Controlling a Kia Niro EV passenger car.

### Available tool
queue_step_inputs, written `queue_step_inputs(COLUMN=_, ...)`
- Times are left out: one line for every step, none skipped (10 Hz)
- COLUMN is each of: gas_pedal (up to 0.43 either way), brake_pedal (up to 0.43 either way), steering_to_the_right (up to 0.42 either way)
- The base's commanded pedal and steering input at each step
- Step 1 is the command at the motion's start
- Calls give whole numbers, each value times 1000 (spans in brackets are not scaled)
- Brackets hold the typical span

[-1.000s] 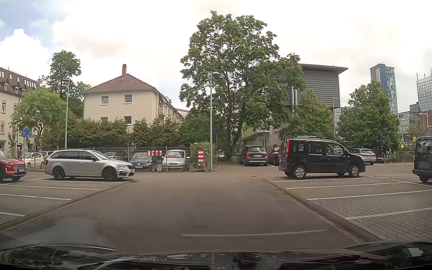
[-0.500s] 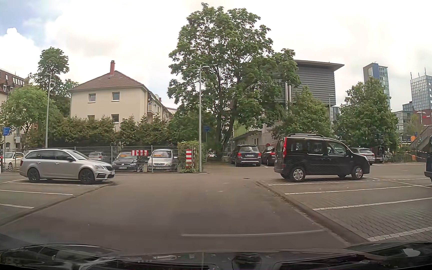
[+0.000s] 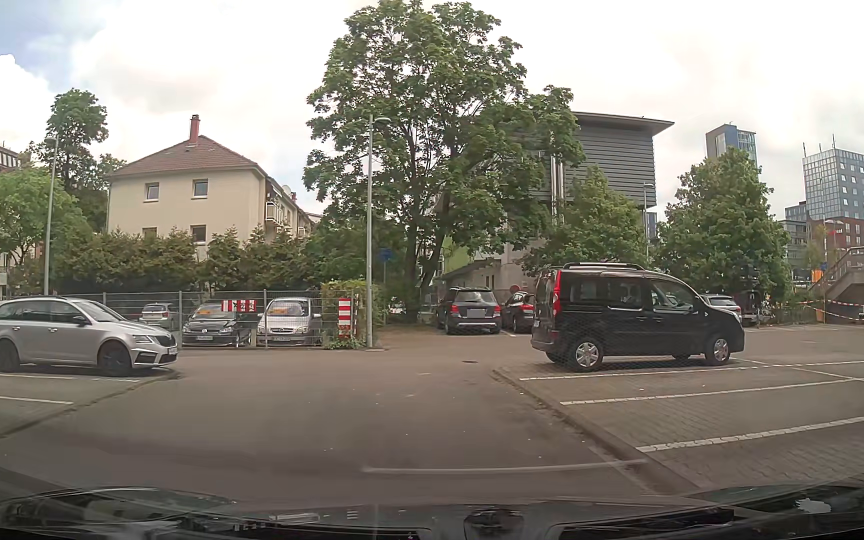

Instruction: Follow the waypoints while adhering to traffic rules and regulations

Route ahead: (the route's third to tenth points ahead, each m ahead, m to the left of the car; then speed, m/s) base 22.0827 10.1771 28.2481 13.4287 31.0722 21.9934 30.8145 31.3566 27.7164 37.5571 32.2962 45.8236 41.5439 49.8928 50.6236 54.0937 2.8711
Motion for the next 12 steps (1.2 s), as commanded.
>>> queue_step_inputs(gas_pedal=0, brake_pedal=91, steering_to_the_right=73)
queue_step_inputs(gas_pedal=0, brake_pedal=98, steering_to_the_right=53)
queue_step_inputs(gas_pedal=0, brake_pedal=104, steering_to_the_right=37)
queue_step_inputs(gas_pedal=0, brake_pedal=110, steering_to_the_right=18)
queue_step_inputs(gas_pedal=0, brake_pedal=116, steering_to_the_right=-1)
queue_step_inputs(gas_pedal=0, brake_pedal=122, steering_to_the_right=-16)
queue_step_inputs(gas_pedal=0, brake_pedal=122, steering_to_the_right=-29)
queue_step_inputs(gas_pedal=0, brake_pedal=128, steering_to_the_right=-43)
queue_step_inputs(gas_pedal=0, brake_pedal=134, steering_to_the_right=-54)
queue_step_inputs(gas_pedal=0, brake_pedal=134, steering_to_the_right=-65)
queue_step_inputs(gas_pedal=0, brake_pedal=134, steering_to_the_right=-73)
queue_step_inputs(gas_pedal=0, brake_pedal=122, steering_to_the_right=-79)
